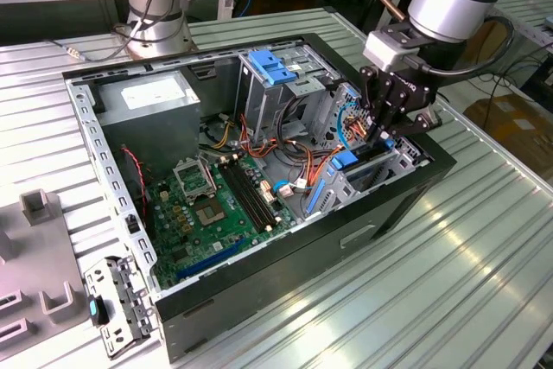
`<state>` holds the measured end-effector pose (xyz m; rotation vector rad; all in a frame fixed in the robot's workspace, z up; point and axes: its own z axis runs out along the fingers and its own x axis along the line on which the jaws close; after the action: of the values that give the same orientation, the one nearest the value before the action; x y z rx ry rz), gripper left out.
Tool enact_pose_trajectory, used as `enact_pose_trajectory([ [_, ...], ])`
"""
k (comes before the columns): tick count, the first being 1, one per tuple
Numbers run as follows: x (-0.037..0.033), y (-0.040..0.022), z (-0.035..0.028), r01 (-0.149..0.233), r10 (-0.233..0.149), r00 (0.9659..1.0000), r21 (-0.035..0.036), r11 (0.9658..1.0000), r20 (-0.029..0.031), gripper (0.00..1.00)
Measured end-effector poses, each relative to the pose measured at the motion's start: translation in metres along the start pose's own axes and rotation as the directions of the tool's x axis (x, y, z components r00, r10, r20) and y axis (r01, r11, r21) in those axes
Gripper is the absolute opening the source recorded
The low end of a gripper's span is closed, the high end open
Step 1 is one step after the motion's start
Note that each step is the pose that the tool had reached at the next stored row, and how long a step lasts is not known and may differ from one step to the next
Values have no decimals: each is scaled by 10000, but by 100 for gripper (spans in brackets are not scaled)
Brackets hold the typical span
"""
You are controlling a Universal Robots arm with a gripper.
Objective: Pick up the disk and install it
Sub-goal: 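Insert the first disk wire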
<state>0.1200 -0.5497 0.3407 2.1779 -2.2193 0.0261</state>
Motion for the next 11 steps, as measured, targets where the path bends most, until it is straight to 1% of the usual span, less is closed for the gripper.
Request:
enact_pose_trajectory([
  [4, 0, 0, 5, 0, 0, 10000, 0, 10000, 6, 18],
  [5, 0, 0, -3, 0, 0, 10000, 0, 10000, 6, 18],
  [6, 1, 0, -21, 0, 0, 10000, 0, 10000, 6, 24],
  [7, 2, 1, -68, 0, 0, 10000, 1, 10000, 5, 24],
  [8, 3, 1, -97, 0, 0, 10000, 0, 10000, 2, 24],
  [10, 4, 1, -101, 0, 0, 10000, 0, 10000, 5, 24],
  [11, 3, 1, -101, 0, 0, 10000, 0, 10000, 7, 22],
])
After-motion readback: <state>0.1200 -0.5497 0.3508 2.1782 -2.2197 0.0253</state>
